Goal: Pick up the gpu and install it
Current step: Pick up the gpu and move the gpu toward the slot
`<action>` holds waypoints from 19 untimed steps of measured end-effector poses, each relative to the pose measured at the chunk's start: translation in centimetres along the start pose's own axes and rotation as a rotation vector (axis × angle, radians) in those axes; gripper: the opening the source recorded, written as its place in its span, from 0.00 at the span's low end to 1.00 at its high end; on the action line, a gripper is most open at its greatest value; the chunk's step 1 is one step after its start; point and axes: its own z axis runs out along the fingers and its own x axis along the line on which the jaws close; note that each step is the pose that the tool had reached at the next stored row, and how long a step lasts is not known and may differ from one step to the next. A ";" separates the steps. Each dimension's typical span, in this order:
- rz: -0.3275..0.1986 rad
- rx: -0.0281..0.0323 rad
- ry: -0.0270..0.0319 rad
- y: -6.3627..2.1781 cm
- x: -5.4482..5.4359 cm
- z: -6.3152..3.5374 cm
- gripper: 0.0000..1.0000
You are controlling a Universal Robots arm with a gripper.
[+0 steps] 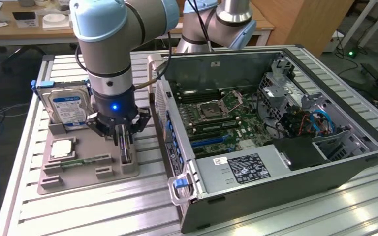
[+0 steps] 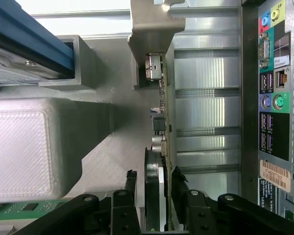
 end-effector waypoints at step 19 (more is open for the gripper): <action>0.000 0.0012 -0.0002 0.03 -0.4 0.13 0.34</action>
